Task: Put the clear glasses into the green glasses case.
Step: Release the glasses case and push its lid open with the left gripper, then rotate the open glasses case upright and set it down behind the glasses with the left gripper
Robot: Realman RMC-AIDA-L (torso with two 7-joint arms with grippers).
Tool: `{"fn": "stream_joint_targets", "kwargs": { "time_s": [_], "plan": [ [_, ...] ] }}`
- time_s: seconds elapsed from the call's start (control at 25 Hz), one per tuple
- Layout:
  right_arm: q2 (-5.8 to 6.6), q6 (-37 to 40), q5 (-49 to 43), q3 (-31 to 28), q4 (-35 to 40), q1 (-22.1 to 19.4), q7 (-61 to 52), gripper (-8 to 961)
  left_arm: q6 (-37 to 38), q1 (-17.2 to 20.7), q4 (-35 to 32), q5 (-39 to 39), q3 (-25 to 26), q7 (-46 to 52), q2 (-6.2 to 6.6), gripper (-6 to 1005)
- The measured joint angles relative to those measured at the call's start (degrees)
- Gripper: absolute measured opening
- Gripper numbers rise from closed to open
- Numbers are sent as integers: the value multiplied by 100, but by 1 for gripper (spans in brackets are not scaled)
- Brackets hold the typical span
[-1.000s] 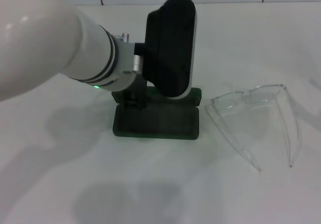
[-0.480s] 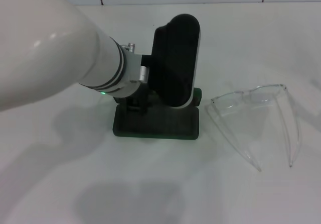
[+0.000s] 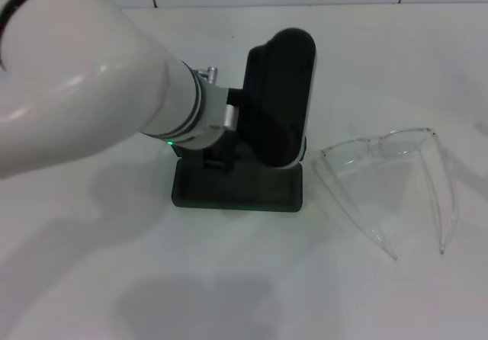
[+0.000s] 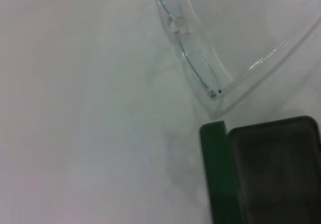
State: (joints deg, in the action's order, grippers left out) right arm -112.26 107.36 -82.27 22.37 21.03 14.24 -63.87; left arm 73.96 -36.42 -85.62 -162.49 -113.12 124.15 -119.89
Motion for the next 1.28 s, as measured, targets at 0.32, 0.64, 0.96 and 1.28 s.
{"fn": "stream_joint_targets", "kwargs": {
  "time_s": [0.32,0.64,0.96,1.28],
  "plan": [
    [8,50,6,-56,-29,-56,31,834,-24,-109,61,-7,-106,152,0,374],
    [11,61,10,-75,-29,-70,33,833,-226,-111,-96,-10,-253,535,1,183],
    [12,65,10,-81,-28,-96,32,832,-962,-48,-79,-12,-428,948,1,182],
    [12,33,10,-83,-29,-156,38,831,-1550,-49,312,-19,-577,1062,-3,181]
  ]
}}
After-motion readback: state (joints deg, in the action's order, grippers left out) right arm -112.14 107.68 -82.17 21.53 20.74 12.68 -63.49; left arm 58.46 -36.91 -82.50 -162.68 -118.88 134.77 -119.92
